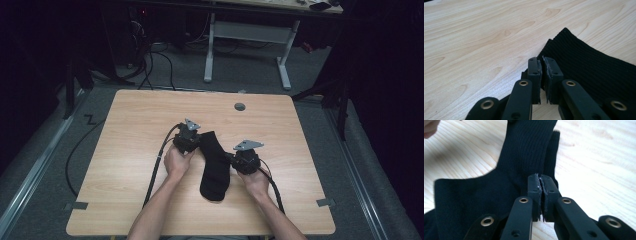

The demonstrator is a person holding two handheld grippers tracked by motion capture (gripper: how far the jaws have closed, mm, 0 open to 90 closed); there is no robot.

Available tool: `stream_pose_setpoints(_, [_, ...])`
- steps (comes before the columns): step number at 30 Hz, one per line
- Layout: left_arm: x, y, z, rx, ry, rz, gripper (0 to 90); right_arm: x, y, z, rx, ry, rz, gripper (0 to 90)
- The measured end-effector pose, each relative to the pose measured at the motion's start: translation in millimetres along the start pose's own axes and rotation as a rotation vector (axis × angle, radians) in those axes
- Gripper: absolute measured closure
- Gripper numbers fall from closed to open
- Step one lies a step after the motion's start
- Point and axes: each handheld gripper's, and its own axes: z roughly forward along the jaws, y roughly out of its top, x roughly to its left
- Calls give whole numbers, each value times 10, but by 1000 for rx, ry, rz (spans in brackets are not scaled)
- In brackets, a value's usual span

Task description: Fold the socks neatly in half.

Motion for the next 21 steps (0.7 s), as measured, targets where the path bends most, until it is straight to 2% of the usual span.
stream_pose_setpoints(2, [1,-21,53,12,13,4,840,-11,-17,53,11,-6,7,866])
stream_pose_setpoints(8, [5,-61,171,22,13,-25,829,-25,-35,138,29,-33,3,862])
stream_pose_setpoints(11, [10,-86,219,39,26,-32,780,-60,-54,188,45,-45,16,815])
stream_pose_setpoints(12, [17,-91,223,41,29,-38,728,-71,-63,206,57,-44,28,786])
stream_pose_setpoints(16, [27,-93,137,20,42,-29,605,-82,-81,170,41,-42,35,719])
stream_pose_setpoints(18, [34,-98,67,8,32,-34,572,-56,-86,112,24,-38,23,717])
stream_pose_setpoints(21, [-9,-130,-24,-4,14,-13,552,1,-105,41,7,-26,3,721])
